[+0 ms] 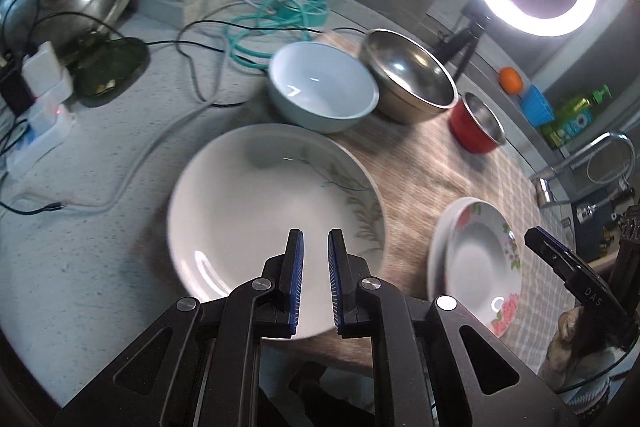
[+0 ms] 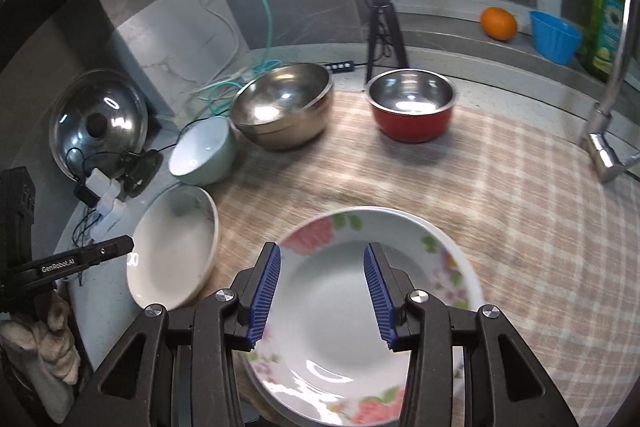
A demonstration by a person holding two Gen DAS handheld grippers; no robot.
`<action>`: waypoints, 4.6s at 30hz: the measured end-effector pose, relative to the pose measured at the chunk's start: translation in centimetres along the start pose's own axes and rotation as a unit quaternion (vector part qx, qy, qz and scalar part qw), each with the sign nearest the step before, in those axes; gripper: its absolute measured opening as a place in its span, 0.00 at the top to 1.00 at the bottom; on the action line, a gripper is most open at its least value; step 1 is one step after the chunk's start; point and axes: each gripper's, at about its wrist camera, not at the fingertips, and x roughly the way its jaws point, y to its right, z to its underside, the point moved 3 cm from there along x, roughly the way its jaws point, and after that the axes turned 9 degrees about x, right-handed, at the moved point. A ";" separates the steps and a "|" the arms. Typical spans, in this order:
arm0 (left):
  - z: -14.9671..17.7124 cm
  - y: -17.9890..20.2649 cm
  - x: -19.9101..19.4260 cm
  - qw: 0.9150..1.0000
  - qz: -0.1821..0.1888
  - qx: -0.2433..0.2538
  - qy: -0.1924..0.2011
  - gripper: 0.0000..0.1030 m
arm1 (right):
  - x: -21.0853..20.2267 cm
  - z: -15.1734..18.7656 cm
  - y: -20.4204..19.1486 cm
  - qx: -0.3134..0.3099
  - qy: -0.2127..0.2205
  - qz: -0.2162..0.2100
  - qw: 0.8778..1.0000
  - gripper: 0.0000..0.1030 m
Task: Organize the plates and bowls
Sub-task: 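Move both tools to the grey-leaf white plate and close on its rim, then carry the grey-leaf plate with both tools onto the rose-pattern plate stack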
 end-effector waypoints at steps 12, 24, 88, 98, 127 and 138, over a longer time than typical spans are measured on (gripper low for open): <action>0.5 -6.5 0.5 0.998 -0.050 -0.043 -0.009 0.89 | 5.1 -0.3 -6.4 -0.033 -0.065 -0.013 0.997 0.61; 0.9 -8.8 2.4 0.997 -0.059 -0.047 -0.031 0.85 | 9.5 0.3 -9.0 -0.038 -0.124 -0.018 0.991 0.70; -0.4 -5.6 2.3 0.999 -0.009 -0.027 -0.032 0.93 | 9.7 1.1 -7.8 -0.004 -0.156 -0.013 0.988 0.95; -1.2 -3.0 1.5 1.000 0.002 -0.001 -0.022 0.93 | 7.1 0.7 -6.0 0.016 -0.132 -0.012 0.991 0.95; -2.3 8.9 5.0 0.989 0.077 0.117 -0.048 0.93 | 0.1 1.2 5.0 0.117 -0.077 0.051 0.989 0.95; -1.4 12.3 6.3 0.982 0.095 0.147 -0.068 0.93 | -1.2 2.6 8.9 0.151 -0.075 0.075 0.983 0.95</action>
